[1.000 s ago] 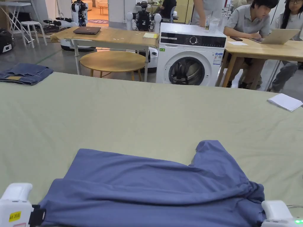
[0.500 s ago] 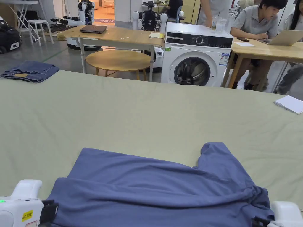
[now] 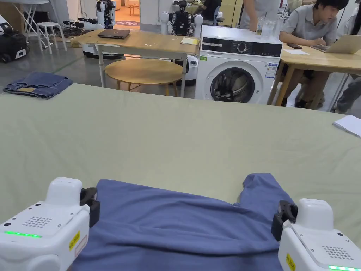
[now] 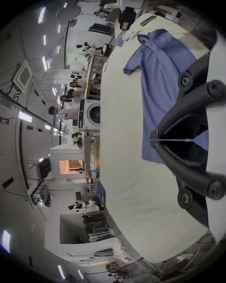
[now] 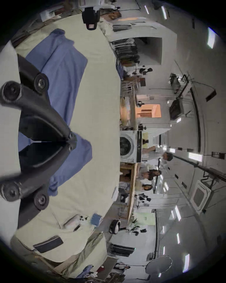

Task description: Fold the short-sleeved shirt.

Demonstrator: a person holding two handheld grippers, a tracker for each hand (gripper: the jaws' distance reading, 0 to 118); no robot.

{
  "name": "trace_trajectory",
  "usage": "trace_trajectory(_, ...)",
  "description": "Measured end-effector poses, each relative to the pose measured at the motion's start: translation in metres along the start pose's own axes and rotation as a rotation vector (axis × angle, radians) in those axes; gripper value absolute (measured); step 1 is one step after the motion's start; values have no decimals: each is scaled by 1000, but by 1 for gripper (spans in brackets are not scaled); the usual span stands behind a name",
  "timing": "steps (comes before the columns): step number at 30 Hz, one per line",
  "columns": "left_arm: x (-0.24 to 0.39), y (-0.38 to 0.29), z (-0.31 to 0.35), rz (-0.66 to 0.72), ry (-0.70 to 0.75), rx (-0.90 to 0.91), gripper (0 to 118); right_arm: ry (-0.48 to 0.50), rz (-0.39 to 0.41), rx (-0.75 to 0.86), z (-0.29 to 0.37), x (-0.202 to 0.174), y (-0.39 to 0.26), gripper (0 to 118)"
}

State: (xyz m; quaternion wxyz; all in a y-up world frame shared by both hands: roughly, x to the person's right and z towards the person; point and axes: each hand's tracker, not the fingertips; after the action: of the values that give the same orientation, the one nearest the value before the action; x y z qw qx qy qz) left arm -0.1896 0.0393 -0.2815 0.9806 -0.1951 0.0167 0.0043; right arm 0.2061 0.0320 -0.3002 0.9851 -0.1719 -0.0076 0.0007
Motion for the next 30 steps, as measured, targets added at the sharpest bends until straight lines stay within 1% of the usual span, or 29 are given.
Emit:
trace_trajectory(2, 2, 3, -4, -4, -26, -21, 0, 17, -8, 4, -4, -7, 0, 0)
trace_trajectory(5, 1, 9, -19, -17, -11, -32, 0, 25, -4, -8, -13, -16, -3, 0)
trace_trajectory(7, -11, 18, -37, 1, -14, -71, 0, 47, -10, -29, -19, -18, -6, 0)
trace_trajectory(8, -17, 23, -50, 15, -14, -91, 0, 50, -5, -43, -22, -20, -7, 0)
trace_trajectory(11, -41, 38, -96, 31, -15, -227, 0, 61, 5, -63, -28, -21, -10, 0)
trace_trajectory(13, -55, 46, -126, 37, -33, -265, 0, 57, 19, -84, -32, -20, -12, 0)
trace_trajectory(15, -69, 54, -156, 47, -61, -336, 0, 58, 24, -95, -34, -18, -14, 0)
trace_trajectory(18, -81, 61, -197, 72, -66, -449, 1, 46, 34, -124, -40, -13, -18, 0)
trace_trajectory(19, -86, 63, -212, 90, -84, -500, 12, 45, 30, -135, -41, -12, -19, 0)
trace_trajectory(20, -84, 63, -220, 103, -90, -529, 30, 40, 29, -149, -42, -10, -20, 0)
trace_trajectory(22, -88, 62, -241, 142, -104, -591, 39, 31, 28, -161, -44, -6, -22, 0)
trace_trajectory(23, -88, 61, -249, 152, -108, -608, 45, 26, 28, -168, -44, -5, -24, 0)
trace_trajectory(26, -81, 54, -268, 145, -83, -698, 45, 11, 33, -187, -46, 0, -26, 0)
trace_trajectory(29, -68, 39, -286, 63, -52, -790, 45, -1, 39, -206, -46, 4, -26, 0)
trace_trajectory(30, -63, 38, -285, 32, -38, -767, 45, -2, 35, -210, -46, 7, -27, 0)
